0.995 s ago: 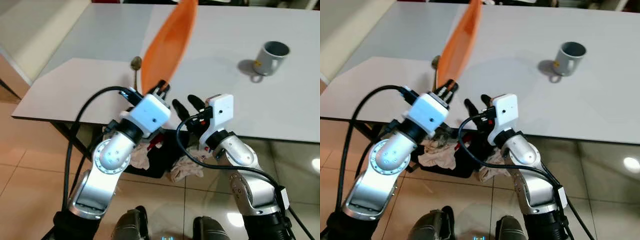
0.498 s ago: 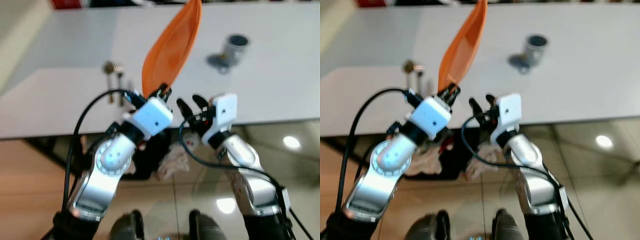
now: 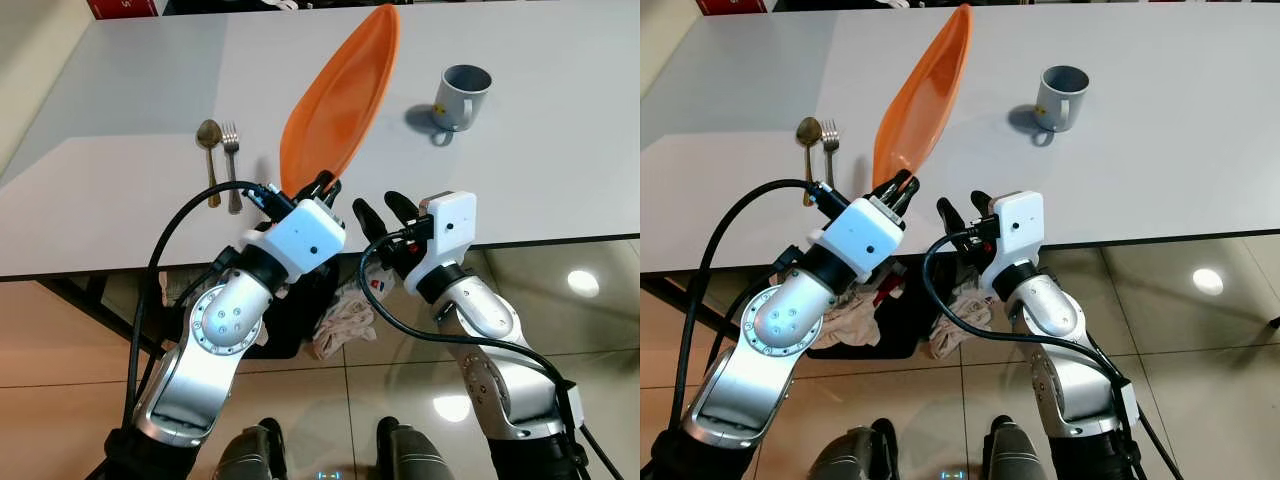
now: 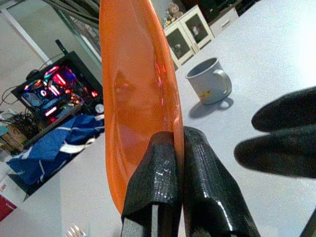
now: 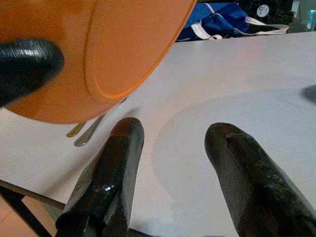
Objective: Setting the table
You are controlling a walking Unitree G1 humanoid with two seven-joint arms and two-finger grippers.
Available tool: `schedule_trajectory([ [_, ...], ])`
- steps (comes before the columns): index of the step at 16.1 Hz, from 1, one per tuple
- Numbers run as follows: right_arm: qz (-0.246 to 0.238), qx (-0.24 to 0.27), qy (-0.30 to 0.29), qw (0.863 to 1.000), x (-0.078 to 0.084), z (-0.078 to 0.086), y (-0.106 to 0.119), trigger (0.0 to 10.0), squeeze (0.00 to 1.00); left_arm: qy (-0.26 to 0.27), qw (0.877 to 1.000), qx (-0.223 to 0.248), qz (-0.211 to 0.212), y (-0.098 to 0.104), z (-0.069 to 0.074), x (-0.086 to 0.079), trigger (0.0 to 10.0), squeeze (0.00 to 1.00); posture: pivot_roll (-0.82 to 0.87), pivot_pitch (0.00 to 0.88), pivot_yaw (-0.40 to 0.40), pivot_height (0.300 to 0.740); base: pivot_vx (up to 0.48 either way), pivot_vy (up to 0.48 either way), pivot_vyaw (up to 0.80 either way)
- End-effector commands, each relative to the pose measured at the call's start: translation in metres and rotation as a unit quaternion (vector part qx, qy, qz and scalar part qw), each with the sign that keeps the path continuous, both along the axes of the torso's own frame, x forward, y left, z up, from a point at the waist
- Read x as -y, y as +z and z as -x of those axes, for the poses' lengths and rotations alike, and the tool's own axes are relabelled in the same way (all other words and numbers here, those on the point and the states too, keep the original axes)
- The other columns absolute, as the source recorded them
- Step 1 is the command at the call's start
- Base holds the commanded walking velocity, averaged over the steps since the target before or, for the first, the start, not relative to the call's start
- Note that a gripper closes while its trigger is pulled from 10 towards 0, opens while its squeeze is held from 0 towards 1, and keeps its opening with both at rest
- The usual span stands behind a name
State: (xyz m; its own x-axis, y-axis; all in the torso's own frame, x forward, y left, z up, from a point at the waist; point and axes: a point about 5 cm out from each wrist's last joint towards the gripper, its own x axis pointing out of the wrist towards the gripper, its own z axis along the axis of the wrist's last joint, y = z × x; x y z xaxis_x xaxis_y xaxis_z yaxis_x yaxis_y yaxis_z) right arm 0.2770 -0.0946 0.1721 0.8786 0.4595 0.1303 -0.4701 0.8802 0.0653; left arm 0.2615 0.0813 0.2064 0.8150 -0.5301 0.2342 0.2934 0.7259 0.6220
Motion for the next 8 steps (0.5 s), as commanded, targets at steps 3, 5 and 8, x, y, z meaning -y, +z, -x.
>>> schedule_trajectory([
  [3, -0.014, 0.000, 0.003, 1.000, 0.000, 0.012, 0.007, 10.0, 0.00, 0.007, 0.999, 0.034, 0.003, 0.015, 0.012, -0.002, 10.0, 0.00, -0.12, 0.284, 0.043, 0.740, 0.000, 0.000, 0.00],
  [5, -0.019, 0.001, 0.007, 1.000, 0.000, 0.017, 0.010, 10.0, 0.00, 0.018, 0.999, 0.033, -0.008, 0.016, 0.013, -0.007, 10.0, 0.00, -0.12, 0.303, 0.045, 0.740, 0.000, 0.000, 0.00],
  [8, -0.022, 0.001, 0.011, 1.000, 0.000, 0.019, 0.013, 10.0, 0.00, 0.024, 0.998, 0.040, -0.036, 0.019, 0.007, -0.014, 10.0, 0.00, -0.11, 0.309, 0.050, 0.740, 0.000, 0.000, 0.00],
])
